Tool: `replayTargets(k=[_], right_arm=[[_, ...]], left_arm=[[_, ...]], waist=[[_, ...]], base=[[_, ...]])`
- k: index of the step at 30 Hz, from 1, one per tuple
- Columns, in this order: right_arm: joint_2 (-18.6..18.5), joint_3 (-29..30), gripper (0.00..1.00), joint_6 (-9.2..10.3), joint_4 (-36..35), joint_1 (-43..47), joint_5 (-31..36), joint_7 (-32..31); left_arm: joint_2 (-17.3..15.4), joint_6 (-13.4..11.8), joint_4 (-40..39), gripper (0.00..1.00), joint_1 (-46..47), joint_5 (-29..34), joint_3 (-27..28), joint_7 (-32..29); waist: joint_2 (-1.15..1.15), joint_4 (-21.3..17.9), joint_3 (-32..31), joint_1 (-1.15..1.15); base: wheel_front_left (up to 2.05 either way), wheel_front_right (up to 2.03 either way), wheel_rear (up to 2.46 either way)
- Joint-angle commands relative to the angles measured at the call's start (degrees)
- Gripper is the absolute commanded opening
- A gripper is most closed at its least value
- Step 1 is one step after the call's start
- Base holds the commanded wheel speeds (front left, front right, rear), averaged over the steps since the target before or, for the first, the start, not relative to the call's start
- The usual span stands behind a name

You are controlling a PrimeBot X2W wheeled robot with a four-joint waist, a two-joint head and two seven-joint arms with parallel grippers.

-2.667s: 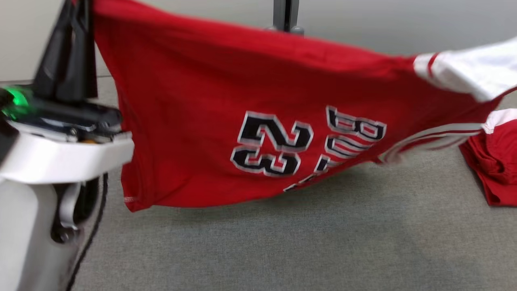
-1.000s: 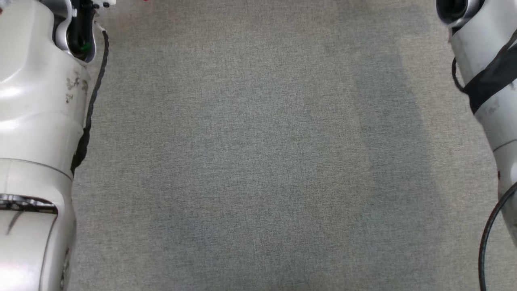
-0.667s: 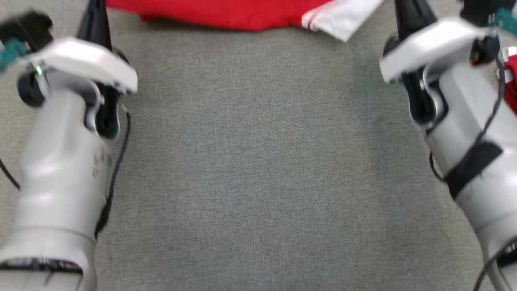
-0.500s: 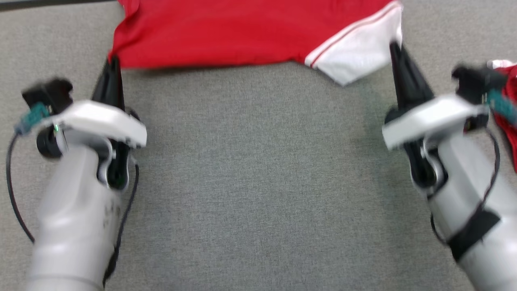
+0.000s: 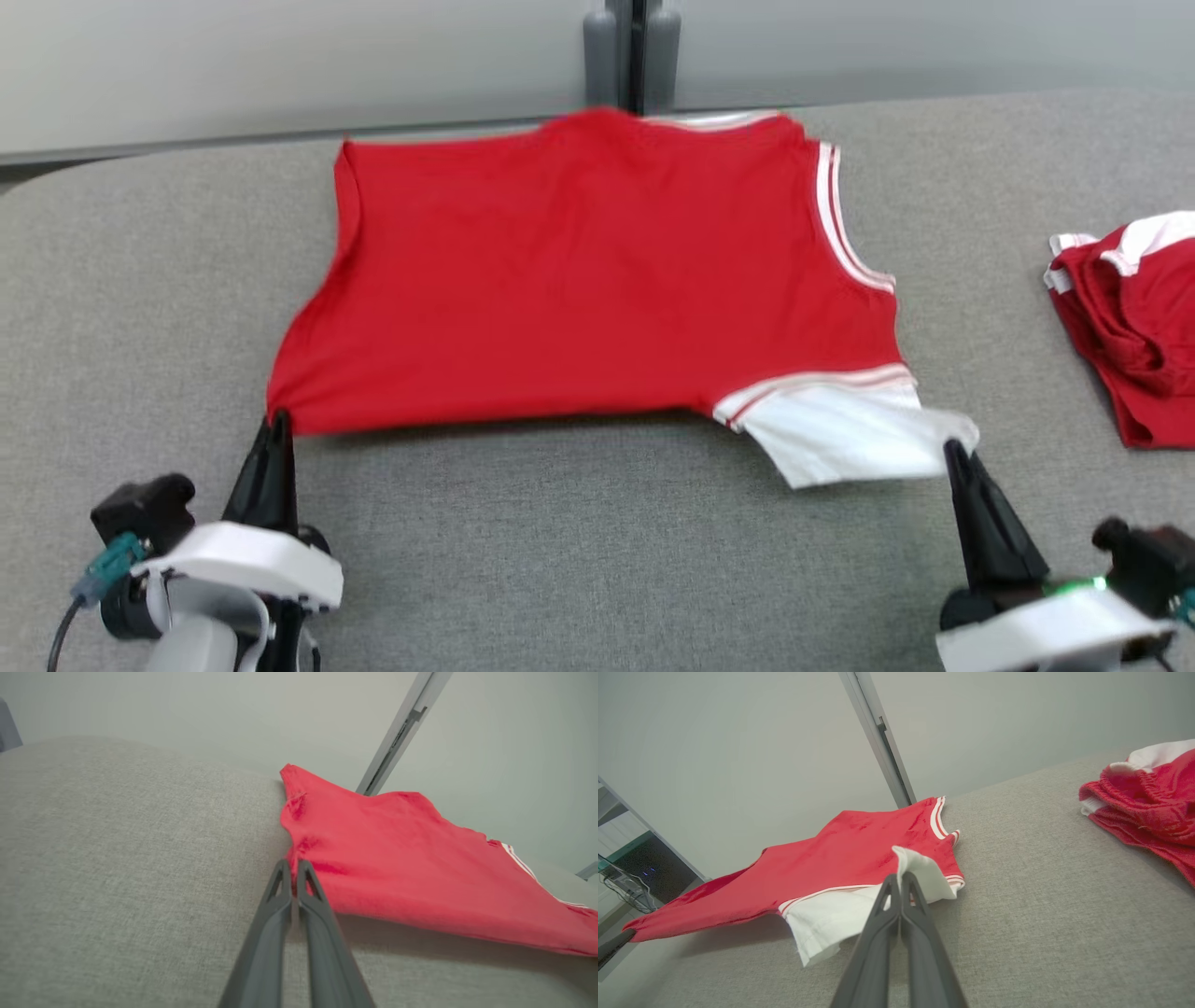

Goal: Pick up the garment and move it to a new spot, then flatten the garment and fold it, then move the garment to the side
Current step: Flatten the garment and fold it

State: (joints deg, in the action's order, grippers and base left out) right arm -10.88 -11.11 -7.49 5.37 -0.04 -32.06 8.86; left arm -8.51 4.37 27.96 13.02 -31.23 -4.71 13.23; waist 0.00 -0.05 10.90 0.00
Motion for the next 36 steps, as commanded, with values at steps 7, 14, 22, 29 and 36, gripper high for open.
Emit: replayTargets(k=[7,14,22,29,36], right_arm=[[5.24,5.73,0.0,0.0,-14.07,13.51,4.19,-9.97],[7.43,8.22,0.0,0.0,-25.42,22.74,5.98,-20.38],[7.88,9.1,0.0,0.0,-32.78,27.66,5.96,-27.68],[7.91,9.3,0.0,0.0,-32.62,26.08,6.08,-28.5],[7.89,10.03,0.0,0.0,-26.79,20.08,7.13,-27.49]], left_arm=[[-1.72,-5.42,-16.42,0.0,-12.38,-0.19,1.05,-6.31],[-3.7,-10.64,-31.94,0.0,-23.55,0.05,1.77,-14.01],[-4.67,-14.37,-41.45,0.0,-30.12,-0.2,2.46,-19.44],[-4.51,-15.87,-42.98,0.0,-31.23,-0.99,1.67,-22.93],[-3.93,-14.7,-38.59,0.0,-28.29,-3.48,0.72,-25.09]], waist=[[0.0,0.11,-4.59,0.0],[0.0,0.0,-7.58,0.0],[0.0,-0.2,-9.51,0.0],[0.0,-0.44,-9.23,0.0],[0.0,-0.44,-6.63,0.0]], base=[[0.0,0.0,0.0],[0.0,0.0,0.0],[0.0,0.0,0.0],[0.0,0.0,0.0],[0.0,0.0,0.0]])
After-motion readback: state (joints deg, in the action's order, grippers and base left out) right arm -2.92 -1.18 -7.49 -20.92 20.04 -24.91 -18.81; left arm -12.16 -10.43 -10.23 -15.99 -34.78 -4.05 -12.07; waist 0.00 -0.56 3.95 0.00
